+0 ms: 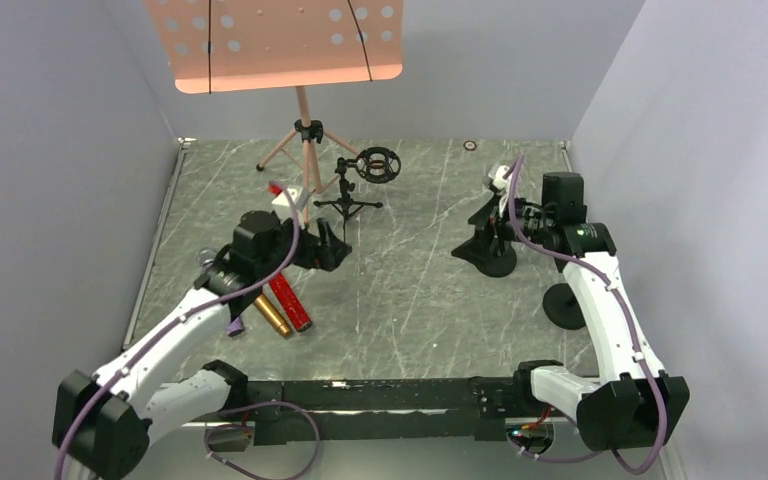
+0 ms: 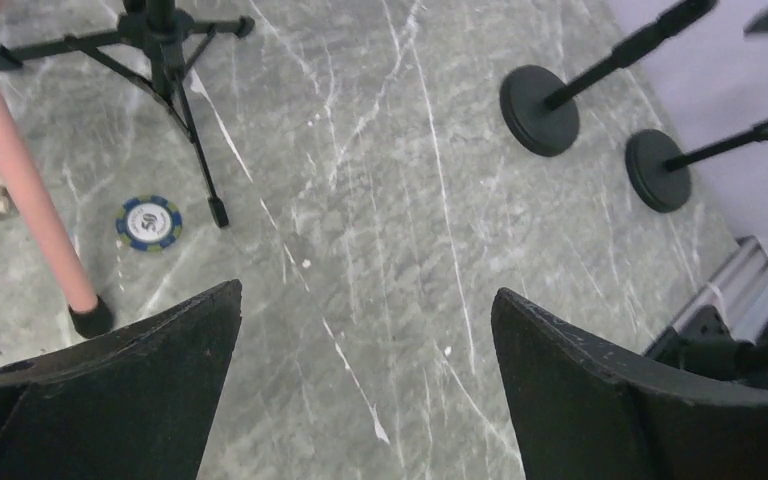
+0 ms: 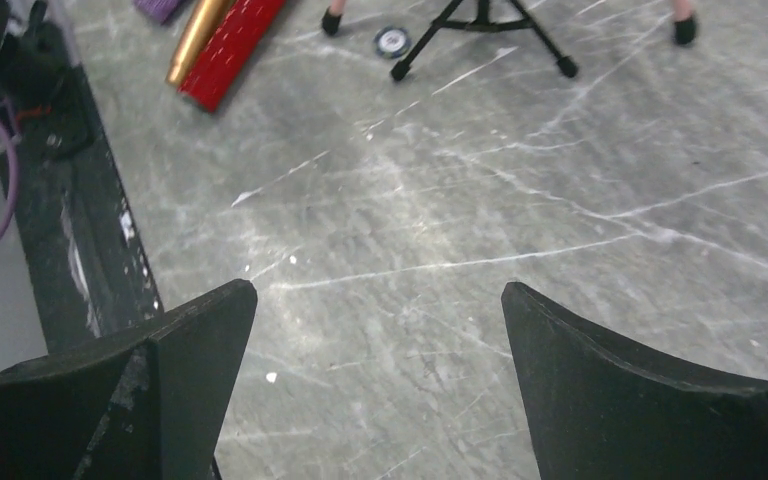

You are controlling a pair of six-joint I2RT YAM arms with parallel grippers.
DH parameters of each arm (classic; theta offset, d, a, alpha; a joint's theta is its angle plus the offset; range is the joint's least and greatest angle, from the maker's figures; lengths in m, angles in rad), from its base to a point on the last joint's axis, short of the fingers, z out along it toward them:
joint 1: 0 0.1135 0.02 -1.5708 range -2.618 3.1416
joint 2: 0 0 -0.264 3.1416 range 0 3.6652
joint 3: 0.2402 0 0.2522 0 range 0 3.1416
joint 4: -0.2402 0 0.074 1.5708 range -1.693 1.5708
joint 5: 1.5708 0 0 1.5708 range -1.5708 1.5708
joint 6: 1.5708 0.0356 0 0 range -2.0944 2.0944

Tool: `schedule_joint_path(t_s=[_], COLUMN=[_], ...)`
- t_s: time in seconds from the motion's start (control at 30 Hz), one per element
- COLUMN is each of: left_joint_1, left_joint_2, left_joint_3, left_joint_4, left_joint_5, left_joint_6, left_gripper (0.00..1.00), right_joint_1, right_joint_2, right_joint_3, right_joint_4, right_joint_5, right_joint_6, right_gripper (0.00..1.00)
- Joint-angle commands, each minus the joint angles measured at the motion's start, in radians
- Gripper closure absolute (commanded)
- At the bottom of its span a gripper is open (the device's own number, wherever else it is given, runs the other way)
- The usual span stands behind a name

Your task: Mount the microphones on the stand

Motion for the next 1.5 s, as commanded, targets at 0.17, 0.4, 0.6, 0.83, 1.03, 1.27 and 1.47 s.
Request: schedule_joint_path(t_s=[0.17,0.4,0.6,0.83,1.03,1.27,1.47], left_joint_1=[-0.120,-0.109,-0.051,-0.015,-0.005,-0.005,-0.004], left_joint_2=[0.339,0.531,0.604,0.622,0.669,0.700,0.722], left_joint_3=[0.334,0.436,0.450,0.369,0.404,0.414,0.416], left_joint_4=[-0.028,0.136,0.257,0.455,0.493,0.509,0.557], left_joint_5=[-0.351,-0.408,-0.329,-0.283,-0.278,-0.278,-0.279], left_joint_6=[0.072,0.203,0.214,0.254,0.276,0.290,0.329], left_gripper=[0.01,0.08,0.21,0.29,0.39,0.50,0.56], right_joint_1=[0.011,0.011,0.011,0.014,0.020,0.020,0.020], right_joint_2=[0.012,-0.025,-0.013,-0.006,-0.003,-0.005,-0.004], right_joint_3=[-0.083,-0.120,-0.102,-0.088,-0.086,-0.087,-0.090], right_joint_4=[-0.108,-0.154,-0.156,-0.187,-0.192,-0.189,-0.182], right_joint_5=[-0.190,-0.253,-0.228,-0.219,-0.214,-0.208,-0.202], right_joint_6=[-0.332,-0.403,-0.391,-0.405,-0.410,-0.406,-0.398], right_gripper=[0.00,0.00,0.00,0.00,0.00,0.00,0.00])
